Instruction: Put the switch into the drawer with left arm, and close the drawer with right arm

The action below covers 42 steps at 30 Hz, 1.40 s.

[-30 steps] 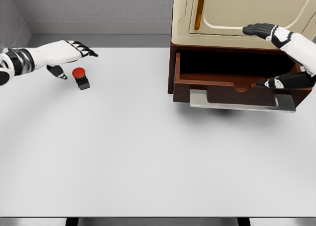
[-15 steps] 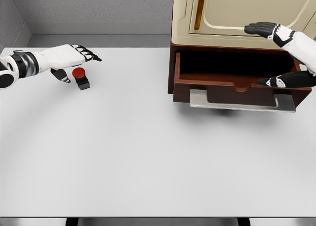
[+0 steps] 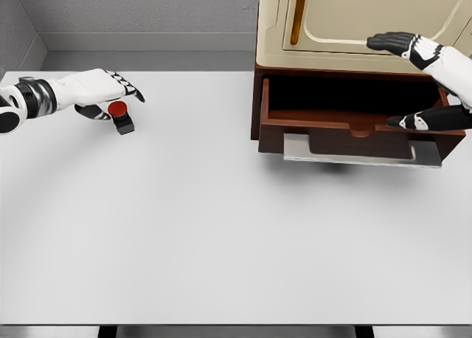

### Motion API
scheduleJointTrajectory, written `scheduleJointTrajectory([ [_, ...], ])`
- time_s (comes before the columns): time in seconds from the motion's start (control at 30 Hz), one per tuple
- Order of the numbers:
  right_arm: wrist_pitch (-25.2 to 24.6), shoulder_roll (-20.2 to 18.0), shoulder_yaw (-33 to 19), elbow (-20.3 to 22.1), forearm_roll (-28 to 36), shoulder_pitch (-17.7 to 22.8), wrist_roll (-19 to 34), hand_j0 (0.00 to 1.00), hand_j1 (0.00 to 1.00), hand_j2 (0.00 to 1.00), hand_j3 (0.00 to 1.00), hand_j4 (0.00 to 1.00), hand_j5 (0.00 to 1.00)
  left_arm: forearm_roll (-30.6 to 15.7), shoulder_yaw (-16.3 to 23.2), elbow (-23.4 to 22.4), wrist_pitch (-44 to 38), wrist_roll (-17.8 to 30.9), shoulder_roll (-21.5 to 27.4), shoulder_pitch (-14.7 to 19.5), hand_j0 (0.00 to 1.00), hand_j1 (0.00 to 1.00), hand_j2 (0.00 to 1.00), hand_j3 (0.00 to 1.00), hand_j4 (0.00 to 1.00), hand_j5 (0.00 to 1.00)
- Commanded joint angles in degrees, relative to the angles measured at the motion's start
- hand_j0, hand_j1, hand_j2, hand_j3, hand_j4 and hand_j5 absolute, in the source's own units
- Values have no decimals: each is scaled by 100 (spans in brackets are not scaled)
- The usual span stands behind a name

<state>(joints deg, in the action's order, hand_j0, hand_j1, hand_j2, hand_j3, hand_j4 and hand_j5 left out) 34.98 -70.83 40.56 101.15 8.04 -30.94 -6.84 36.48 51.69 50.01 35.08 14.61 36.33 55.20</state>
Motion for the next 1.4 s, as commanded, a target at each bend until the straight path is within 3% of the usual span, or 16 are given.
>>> scheduleJointTrajectory([
  [0.0,2,-1,-22,1,31,0,-1,100,100,100,100,100,100,-27,-10,9,-8,-2,6,0,78,78,78,78,78,78],
  [0.73,2,78,-30,1,22,18,-10,100,100,100,100,100,100,-27,43,167,-8,104,41,-35,78,78,78,78,78,78],
  [1.23,2,86,-30,1,22,26,-1,100,100,100,100,100,100,-36,78,149,-8,156,49,-35,49,49,49,49,49,49],
  [1.37,2,86,-30,1,22,26,-1,100,100,100,100,100,100,-36,78,149,-8,165,49,-35,47,47,47,47,47,47],
])
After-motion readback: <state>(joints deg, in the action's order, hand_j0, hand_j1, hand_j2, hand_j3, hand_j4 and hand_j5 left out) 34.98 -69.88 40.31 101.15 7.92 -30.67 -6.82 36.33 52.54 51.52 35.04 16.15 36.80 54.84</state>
